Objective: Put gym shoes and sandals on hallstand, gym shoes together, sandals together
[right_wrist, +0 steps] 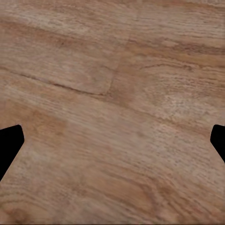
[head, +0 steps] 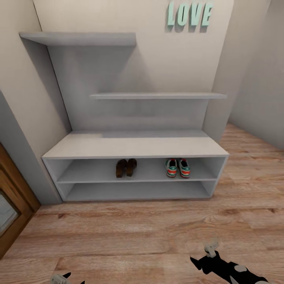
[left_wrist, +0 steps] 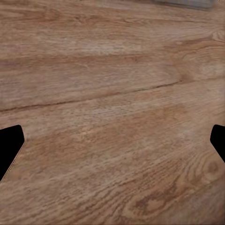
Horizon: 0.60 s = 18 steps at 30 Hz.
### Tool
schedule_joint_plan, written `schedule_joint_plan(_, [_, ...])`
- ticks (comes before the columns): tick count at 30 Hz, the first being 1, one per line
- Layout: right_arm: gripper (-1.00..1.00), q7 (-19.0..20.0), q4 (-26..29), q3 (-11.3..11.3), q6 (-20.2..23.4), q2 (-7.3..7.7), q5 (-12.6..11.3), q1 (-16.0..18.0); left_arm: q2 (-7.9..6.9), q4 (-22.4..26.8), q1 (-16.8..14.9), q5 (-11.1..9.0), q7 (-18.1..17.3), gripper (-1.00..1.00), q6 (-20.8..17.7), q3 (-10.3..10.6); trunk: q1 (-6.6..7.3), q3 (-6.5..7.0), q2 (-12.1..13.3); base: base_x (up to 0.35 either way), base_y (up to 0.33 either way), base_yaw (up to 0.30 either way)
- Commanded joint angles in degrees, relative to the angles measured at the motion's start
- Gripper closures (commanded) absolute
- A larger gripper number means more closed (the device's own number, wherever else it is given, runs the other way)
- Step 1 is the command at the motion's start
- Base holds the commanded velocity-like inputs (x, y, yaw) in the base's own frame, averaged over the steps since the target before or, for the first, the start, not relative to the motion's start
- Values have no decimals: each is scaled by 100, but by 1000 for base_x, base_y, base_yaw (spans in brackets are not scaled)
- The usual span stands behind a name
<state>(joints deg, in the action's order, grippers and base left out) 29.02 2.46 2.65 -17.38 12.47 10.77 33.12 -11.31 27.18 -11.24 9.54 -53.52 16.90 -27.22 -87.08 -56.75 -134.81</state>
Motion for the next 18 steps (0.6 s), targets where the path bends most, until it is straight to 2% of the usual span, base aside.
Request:
schedule_joint_plan(1, [-100,18,-4,33,-85,5,49,-45,6,2,-1,60,-12,-100,29,-73,24,14,39,0,0,0])
schedule_joint_plan(5, [-100,38,-7,34,-286,8,49,-233,6,5,14,58,33,-100,31,-199,112,85,200,0,0,0])
schedule_joint_plan(7, [-100,42,-8,34,-465,-2,48,-457,6,0,29,61,60,-100,39,-454,155,121,280,0,0,0])
schedule_joint_plan(10, [-100,34,-8,34,-492,-9,48,-514,6,-1,34,63,63,-100,40,-573,221,175,400,0,0,0])
schedule_joint_plan(18, [-100,12,-14,34,-523,-27,55,-618,6,-2,114,65,69,-100,46,-1146,397,319,721,0,0,0])
